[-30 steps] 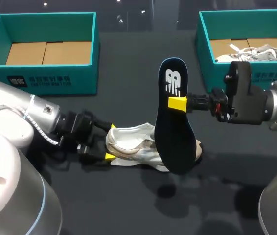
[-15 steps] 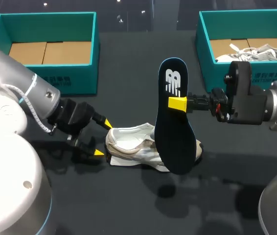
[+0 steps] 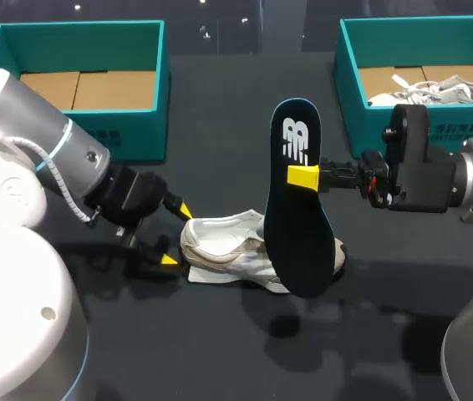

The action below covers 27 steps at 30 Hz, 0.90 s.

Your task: Take the shoe out of the shoebox, open the shoe tongue, remove and reinsert the insole, then place the shoe into the shoebox

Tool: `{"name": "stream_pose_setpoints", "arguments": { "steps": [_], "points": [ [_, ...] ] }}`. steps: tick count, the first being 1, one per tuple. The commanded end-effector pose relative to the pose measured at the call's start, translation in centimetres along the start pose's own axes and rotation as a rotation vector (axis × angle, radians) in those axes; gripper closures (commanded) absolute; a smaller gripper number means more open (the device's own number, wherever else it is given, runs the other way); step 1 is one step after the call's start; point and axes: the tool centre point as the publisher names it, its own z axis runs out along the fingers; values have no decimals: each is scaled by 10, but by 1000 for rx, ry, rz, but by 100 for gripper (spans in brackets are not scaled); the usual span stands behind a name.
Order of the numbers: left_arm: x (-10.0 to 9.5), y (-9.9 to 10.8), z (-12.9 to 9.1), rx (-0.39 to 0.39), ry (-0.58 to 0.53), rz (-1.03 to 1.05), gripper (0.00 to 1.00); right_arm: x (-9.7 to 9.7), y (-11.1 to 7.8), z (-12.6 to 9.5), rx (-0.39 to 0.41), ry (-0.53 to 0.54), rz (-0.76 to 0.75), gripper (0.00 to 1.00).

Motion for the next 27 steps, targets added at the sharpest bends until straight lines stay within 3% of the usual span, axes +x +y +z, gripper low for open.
{"name": "stream_pose_setpoints", "arguments": {
  "steps": [1, 9, 27],
  "points": [
    [-5, -9, -10, -75, 18, -24, 0, 1, -1, 0, 0, -4, 1, 100],
    [-4, -12, -7, -277, 12, -146, 0, 1, -1, 0, 0, -4, 1, 100],
    [-5, -19, -7, -450, 32, -181, 0, 1, -1, 0, 0, -4, 1, 100]
  ]
}}
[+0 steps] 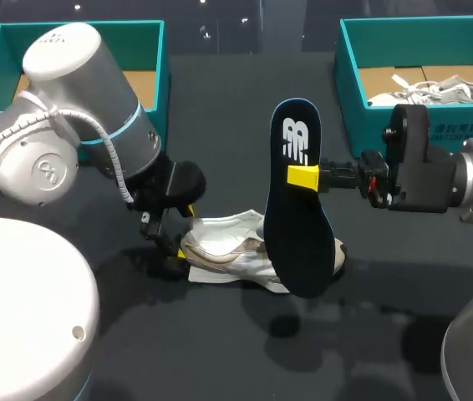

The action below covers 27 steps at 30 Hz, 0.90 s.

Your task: Take the shoe out of the shoebox, open the shoe tongue, remove and reinsert the insole, then place the shoe into the shoebox

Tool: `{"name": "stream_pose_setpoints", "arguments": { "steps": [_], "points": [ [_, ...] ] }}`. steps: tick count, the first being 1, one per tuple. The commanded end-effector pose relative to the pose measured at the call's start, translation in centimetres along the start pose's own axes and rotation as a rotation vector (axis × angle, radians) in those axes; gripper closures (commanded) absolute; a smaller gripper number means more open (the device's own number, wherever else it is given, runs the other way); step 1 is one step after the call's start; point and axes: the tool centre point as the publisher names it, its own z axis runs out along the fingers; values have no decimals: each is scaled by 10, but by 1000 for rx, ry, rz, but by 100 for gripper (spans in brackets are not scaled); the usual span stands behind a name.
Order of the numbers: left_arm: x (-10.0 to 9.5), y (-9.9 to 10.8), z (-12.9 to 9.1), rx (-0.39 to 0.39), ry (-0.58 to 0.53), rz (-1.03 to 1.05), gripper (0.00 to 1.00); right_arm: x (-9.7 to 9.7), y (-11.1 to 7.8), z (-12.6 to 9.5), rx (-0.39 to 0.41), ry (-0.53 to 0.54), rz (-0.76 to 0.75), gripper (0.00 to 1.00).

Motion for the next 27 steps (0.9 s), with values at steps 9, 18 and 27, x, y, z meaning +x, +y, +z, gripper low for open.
{"name": "stream_pose_setpoints", "arguments": {
  "steps": [9, 18, 27],
  "points": [
    [3, -11, 3, -133, -4, -11, 0, 1, -1, 0, 0, -3, 1, 100],
    [7, -12, 2, -164, -25, -3, 0, 1, -1, 0, 0, -3, 1, 100],
    [7, -15, -9, -157, -24, 14, 0, 1, -1, 0, 0, -3, 1, 100]
  ]
}}
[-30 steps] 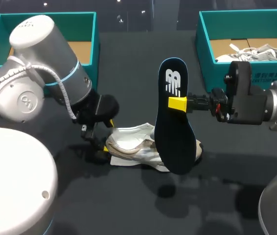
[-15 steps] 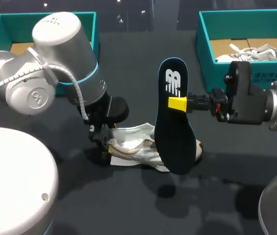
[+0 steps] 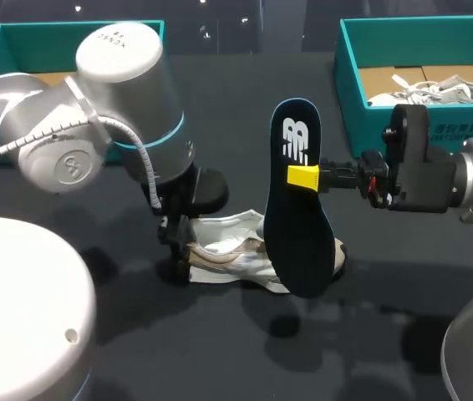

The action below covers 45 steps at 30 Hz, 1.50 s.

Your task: Take the shoe out of the shoebox, open the shoe tongue, remove and reinsert the insole, then place the shoe into the shoebox

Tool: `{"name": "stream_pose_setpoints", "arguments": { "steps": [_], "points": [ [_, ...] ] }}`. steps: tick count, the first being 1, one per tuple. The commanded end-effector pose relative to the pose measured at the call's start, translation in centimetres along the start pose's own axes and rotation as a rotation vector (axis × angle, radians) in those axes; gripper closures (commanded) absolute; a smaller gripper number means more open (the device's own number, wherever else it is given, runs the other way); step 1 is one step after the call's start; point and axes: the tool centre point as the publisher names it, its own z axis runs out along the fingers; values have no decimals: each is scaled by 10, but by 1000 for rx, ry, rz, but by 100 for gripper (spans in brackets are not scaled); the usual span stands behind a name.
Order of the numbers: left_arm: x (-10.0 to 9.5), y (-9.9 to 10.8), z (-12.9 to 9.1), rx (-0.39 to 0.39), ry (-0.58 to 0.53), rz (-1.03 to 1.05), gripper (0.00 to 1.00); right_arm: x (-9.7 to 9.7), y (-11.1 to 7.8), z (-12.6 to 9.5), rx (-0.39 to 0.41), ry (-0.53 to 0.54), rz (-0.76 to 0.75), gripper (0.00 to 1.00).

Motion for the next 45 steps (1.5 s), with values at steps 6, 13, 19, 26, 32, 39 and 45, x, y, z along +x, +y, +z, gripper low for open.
{"name": "stream_pose_setpoints", "arguments": {
  "steps": [6, 13, 19, 26, 32, 39, 45],
  "points": [
    [-9, -4, -26, 21, 5, 29, 0, 1, -1, 0, 0, -3, 1, 100],
    [-16, -18, -39, 27, -9, 64, 0, 1, -1, 0, 0, -3, 1, 100],
    [-25, -34, -38, 33, -12, 72, 0, 1, -1, 0, 0, -3, 1, 100],
    [-39, -53, -25, 36, -22, 63, 0, 1, -1, 0, 0, -3, 1, 100],
    [-50, -66, -10, 34, -21, 58, 0, 1, -1, 0, 0, -3, 1, 100],
    [-56, -75, 3, 33, -17, 44, 0, 1, -1, 0, 0, -3, 1, 100],
    [-58, -83, 13, 34, -14, 35, 3, 1, -1, 0, 0, -3, 1, 100]
  ]
}}
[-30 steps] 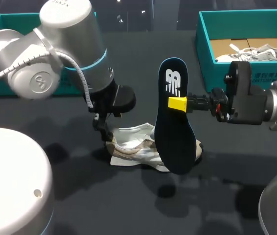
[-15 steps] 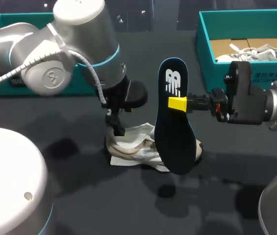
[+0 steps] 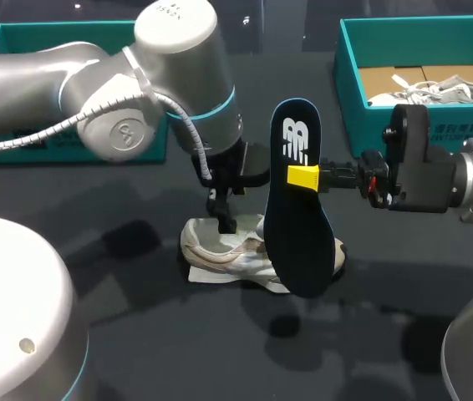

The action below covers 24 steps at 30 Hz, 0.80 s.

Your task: Take the shoe out of the shoebox, open the shoe tongue, remove and reinsert the insole, then place the shoe into the shoebox

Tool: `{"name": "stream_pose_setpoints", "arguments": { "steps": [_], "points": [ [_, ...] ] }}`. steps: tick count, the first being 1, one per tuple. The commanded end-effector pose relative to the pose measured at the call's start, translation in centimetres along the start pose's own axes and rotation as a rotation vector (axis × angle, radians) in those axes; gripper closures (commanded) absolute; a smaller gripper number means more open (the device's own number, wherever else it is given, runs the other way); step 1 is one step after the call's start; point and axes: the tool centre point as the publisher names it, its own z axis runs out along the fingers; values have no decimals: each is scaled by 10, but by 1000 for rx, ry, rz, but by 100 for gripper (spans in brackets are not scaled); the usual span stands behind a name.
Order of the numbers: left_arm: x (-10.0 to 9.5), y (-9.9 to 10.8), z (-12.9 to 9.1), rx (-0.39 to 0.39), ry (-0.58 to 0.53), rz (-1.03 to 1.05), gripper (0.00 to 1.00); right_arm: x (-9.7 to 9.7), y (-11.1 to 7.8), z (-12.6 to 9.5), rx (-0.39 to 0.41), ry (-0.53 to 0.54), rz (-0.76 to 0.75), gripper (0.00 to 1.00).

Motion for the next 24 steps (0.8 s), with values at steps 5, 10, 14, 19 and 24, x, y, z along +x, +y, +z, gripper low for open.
{"name": "stream_pose_setpoints", "arguments": {
  "steps": [5, 10, 14, 19, 24],
  "points": [
    [-6, -15, 21, -10, 6, -5, 9, 1, -1, 0, 0, -3, 1, 100],
    [-6, -18, 29, -21, 1, -5, 23, 1, -1, 0, 0, -3, 1, 100],
    [-5, -19, 36, -26, 7, -9, 31, 1, -1, 0, 0, -3, 1, 100],
    [-3, -19, 41, -32, 22, -12, 45, 1, -1, 0, 0, -3, 1, 100],
    [0, -20, 45, -34, 31, -12, 54, 1, -1, 0, 0, -3, 1, 100]
  ]
}}
